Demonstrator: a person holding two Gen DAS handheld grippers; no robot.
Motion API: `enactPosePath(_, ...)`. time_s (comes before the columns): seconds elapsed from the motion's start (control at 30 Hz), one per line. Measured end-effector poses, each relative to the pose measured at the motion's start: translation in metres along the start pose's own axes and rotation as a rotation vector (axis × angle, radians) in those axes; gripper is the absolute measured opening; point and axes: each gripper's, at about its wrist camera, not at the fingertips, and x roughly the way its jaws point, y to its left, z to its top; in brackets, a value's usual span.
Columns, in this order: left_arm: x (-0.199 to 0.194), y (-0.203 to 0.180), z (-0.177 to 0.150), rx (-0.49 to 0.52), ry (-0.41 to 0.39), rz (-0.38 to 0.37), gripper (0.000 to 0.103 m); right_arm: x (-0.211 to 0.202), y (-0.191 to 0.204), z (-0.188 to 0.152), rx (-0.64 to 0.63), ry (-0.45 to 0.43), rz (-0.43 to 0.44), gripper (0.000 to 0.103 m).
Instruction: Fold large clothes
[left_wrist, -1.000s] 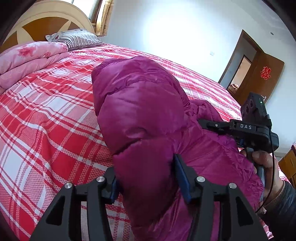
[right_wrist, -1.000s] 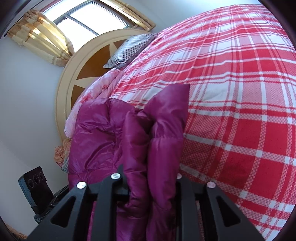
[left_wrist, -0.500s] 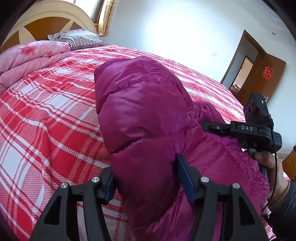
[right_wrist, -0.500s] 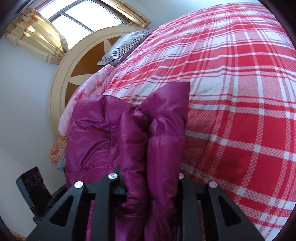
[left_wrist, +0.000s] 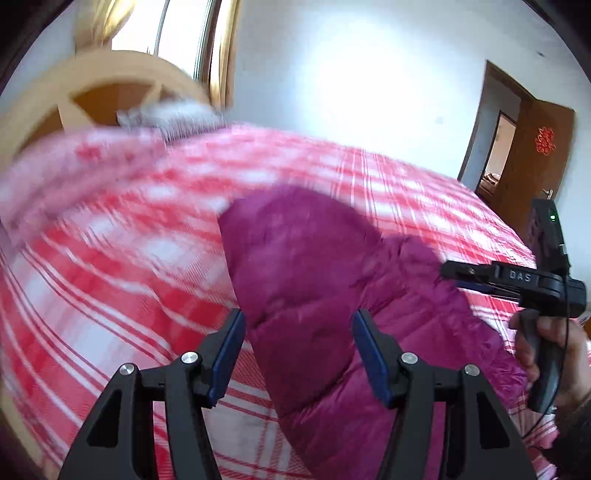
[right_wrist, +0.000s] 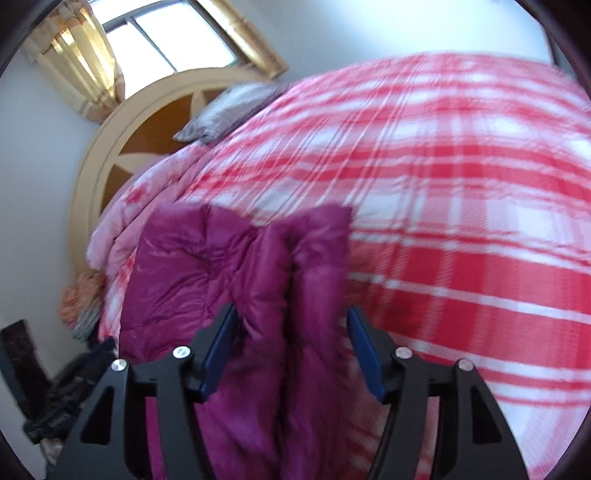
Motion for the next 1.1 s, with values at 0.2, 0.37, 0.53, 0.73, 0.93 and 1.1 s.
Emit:
enactPosePath(0.2,-0.060,-0.020,0.010,0.060,-0.122,0.022,0.083,-0.069,0.030,-0.015,-0.015,-0.140,-0.015,0.081)
enactPosePath(0.37,-0.092,-0.028,0.018,0.050,-0.190,0.015,0.090,-0.107,0.065,-0.032,-0.086,-0.234,-0.064,0.096)
enactPosePath(0.53,-0.107,-0.033,0.023,0.065,-0.224,-0.007,0.090,-0.126,0.084,-0.042,-0.111,-0.275,-0.060,0.098)
enactPosePath(0.73,-0.113,-0.032,0.021,0.061,-0.235,-0.009,0.090,-0.143,0.099,-0.049,-0.136,-0.308,-0.078,0.098)
enactPosePath(0.93,-0.113,-0.028,0.021,0.046,-0.229,-0.001,0.090,-0.152,0.110,-0.055,-0.172,-0.335,-0.107,0.099)
enactPosePath(1.1,-0.116,-0.027,0.021,0.050,-0.241,0.007,0.090,-0.159,0.119,-0.060,-0.208,-0.365,-0.135,0.101)
